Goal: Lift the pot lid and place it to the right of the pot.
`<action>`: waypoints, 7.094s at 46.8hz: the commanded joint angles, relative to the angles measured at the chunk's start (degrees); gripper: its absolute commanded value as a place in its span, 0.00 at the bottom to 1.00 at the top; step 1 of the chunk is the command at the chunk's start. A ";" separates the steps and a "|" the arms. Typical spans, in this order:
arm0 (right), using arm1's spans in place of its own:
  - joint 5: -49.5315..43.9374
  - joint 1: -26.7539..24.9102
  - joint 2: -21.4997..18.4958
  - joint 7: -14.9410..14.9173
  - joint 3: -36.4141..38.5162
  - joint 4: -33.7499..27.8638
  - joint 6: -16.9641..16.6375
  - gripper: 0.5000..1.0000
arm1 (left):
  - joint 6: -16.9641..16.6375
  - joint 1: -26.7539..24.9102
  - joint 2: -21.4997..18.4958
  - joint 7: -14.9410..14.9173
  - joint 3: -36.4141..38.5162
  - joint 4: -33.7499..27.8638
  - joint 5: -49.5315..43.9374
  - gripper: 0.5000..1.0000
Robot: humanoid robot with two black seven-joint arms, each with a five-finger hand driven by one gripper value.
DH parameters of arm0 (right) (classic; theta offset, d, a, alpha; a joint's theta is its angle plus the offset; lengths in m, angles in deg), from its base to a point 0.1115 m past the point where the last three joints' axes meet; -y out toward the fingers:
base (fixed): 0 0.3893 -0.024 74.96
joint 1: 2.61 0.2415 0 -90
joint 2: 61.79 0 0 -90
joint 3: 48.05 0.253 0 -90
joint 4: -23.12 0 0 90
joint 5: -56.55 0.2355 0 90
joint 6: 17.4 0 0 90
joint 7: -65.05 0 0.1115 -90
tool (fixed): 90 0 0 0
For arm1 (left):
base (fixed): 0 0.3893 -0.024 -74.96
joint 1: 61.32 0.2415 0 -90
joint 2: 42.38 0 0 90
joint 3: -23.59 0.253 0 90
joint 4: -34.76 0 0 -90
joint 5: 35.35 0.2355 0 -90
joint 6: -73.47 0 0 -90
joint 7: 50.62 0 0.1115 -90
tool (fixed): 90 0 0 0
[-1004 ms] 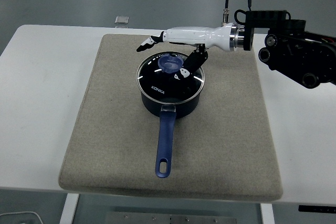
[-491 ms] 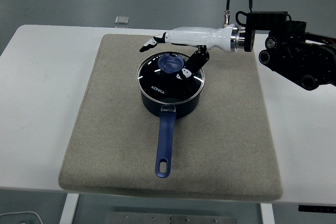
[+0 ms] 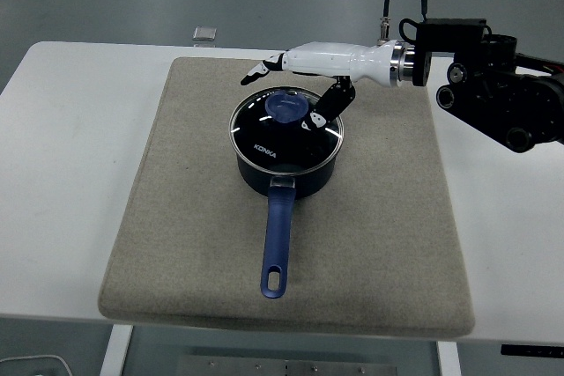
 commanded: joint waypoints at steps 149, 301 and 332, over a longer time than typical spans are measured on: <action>-1.08 -1.58 -2.90 0.00 -0.36 -1.29 1.68 0.00 | 0.00 0.00 0.00 0.00 0.03 0.00 -0.03 1.00; -0.46 2.82 -2.73 0.00 -0.18 -0.85 -2.45 0.79 | 0.00 0.00 0.00 0.00 0.03 0.00 -0.03 1.00; -3.80 2.47 -2.73 0.00 -2.46 -0.85 -1.04 0.79 | 0.00 0.00 0.00 0.00 0.03 0.00 -0.03 1.00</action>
